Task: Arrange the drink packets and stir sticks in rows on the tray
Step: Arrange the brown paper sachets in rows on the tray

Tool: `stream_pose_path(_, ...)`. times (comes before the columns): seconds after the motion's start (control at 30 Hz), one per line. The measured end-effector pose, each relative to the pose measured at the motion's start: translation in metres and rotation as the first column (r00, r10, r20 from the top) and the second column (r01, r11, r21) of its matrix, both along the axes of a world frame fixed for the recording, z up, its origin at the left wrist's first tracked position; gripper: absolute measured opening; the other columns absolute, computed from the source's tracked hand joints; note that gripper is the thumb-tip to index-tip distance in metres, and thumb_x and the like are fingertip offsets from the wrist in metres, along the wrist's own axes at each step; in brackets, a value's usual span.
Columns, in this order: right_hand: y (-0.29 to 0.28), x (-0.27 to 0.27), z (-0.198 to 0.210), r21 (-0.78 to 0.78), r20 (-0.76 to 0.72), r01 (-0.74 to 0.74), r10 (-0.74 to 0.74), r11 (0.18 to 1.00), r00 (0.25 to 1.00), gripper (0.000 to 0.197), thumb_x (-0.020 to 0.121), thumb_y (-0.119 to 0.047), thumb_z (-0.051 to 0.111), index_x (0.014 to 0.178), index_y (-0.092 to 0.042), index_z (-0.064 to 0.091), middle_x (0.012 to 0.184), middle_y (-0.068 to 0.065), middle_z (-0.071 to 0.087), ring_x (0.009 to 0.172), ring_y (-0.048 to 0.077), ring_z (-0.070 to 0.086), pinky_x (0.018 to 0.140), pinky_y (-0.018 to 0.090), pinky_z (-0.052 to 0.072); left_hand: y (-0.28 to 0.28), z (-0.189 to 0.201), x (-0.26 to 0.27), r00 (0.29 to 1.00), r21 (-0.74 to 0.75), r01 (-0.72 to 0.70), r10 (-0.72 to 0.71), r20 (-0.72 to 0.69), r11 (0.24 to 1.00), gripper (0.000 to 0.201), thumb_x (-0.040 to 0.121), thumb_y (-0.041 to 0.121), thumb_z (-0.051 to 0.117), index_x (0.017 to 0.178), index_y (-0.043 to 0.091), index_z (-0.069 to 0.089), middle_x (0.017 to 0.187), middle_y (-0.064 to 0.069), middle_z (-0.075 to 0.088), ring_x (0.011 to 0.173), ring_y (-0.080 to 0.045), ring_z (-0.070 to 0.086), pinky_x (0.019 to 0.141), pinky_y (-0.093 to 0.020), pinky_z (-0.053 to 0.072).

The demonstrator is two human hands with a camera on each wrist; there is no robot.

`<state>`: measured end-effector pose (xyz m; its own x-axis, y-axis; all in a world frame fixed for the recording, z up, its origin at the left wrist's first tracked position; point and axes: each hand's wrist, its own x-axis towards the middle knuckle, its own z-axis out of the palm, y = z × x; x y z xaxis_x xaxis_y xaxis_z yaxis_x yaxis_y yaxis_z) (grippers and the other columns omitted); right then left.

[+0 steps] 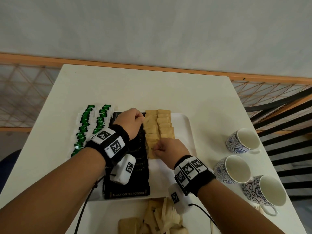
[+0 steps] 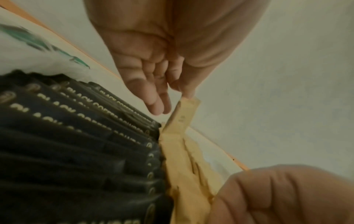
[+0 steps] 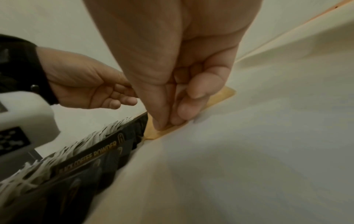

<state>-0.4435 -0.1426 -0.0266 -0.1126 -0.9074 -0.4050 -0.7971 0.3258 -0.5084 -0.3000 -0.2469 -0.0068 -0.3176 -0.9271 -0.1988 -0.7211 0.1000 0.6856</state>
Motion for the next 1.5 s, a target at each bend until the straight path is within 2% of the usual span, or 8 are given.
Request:
stream_pose_path(0.13,-0.008,0.004,0.007,0.004,-0.035,-0.023,0.023,1.000,0.999,0.014,0.088,-0.024,0.057,0.098,-0.024,0.067,0.099,-0.002,0.067,0.092,0.018,0.061,0.081,0.030,0.050,-0.003,0.002,0.008,0.966,0.072,-0.136,0.149,-0.211,0.988,0.016,0.098,0.020,0.046,0.083,0.022,0.050,0.087,0.000,0.063,0.082,-0.020,0.067,0.074,-0.039,0.056)
stream_pose_path(0.43,-0.017,0.004,0.007,-0.013,-0.050,-0.016,0.015,1.000,0.999,0.010,0.088,-0.024,0.058,0.093,-0.023,0.066,0.095,-0.001,0.067,0.088,0.018,0.061,0.078,0.031,0.052,0.002,0.002,0.014,0.913,0.200,-0.213,0.267,-0.308,0.956,0.012,0.098,0.016,0.047,0.086,0.016,0.051,0.085,-0.006,0.066,0.066,-0.016,0.066,0.046,-0.022,0.050)
stream_pose_path(0.6,-0.011,-0.004,0.009,-0.204,0.139,0.176,-0.149,0.963,0.979,0.011,0.084,-0.027,0.065,0.090,-0.028,0.056,0.080,-0.009,0.061,0.071,0.010,0.059,0.063,0.024,0.050,0.007,0.004,0.013,0.916,0.230,-0.186,0.253,-0.311,0.955,0.009,0.097,0.015,0.050,0.087,0.015,0.052,0.080,-0.007,0.067,0.063,-0.016,0.066,0.046,-0.022,0.051)
stream_pose_path(0.83,-0.006,-0.009,0.018,-0.434,0.393,0.279,-0.099,0.857,0.914,0.055,0.081,-0.011,0.070,0.121,-0.040,0.045,0.102,-0.020,0.048,0.074,0.003,0.058,0.069,0.021,0.053,0.017,0.011,0.000,0.836,0.490,-0.049,0.304,-0.456,0.870,0.009,0.096,0.002,0.050,0.091,0.009,0.054,0.069,-0.012,0.064,0.052,-0.017,0.059,0.041,-0.020,0.048)
stream_pose_path(0.93,-0.007,-0.012,0.021,-0.429,0.466,0.329,-0.106,0.841,0.879,0.040,0.082,-0.008,0.068,0.106,-0.039,0.056,0.099,-0.019,0.056,0.074,0.006,0.061,0.069,0.022,0.053,0.024,0.016,-0.005,0.836,0.515,0.025,0.265,-0.481,0.857,0.016,0.096,-0.002,0.045,0.093,0.007,0.058,0.066,-0.011,0.062,0.044,-0.010,0.058,0.041,-0.017,0.046)
stream_pose_path(1.13,-0.011,-0.016,0.023,-0.085,0.732,0.537,-0.313,0.839,0.605,0.002,0.086,-0.012,0.067,0.088,-0.012,0.068,0.072,-0.001,0.068,0.058,0.008,0.059,0.053,0.021,0.050,0.027,0.023,-0.006,0.889,0.531,0.062,0.195,-0.414,0.845,0.020,0.095,0.008,0.048,0.086,0.008,0.065,0.074,-0.006,0.066,0.058,-0.012,0.058,0.049,-0.019,0.047)
stream_pose_path(1.37,-0.008,-0.018,0.020,-0.029,0.730,0.554,-0.361,0.832,0.580,0.015,0.083,-0.025,0.072,0.087,-0.011,0.069,0.070,-0.001,0.067,0.058,0.011,0.056,0.055,0.023,0.048,0.027,0.011,-0.002,0.967,0.378,0.085,0.015,-0.254,0.922,0.010,0.088,0.021,0.066,0.082,0.015,0.072,0.065,0.002,0.061,0.057,-0.005,0.056,0.045,-0.009,0.039)
stream_pose_path(1.5,-0.002,-0.027,0.016,-0.014,0.709,0.522,-0.360,0.853,0.606,0.004,0.090,-0.017,0.064,0.088,-0.017,0.067,0.078,-0.001,0.069,0.068,0.012,0.061,0.061,0.024,0.052,0.023,0.008,0.003,0.990,0.230,0.109,-0.084,-0.116,0.967,0.012,0.089,0.019,0.063,0.093,0.022,0.073,0.084,0.013,0.064,0.077,-0.002,0.059,0.071,-0.011,0.044)
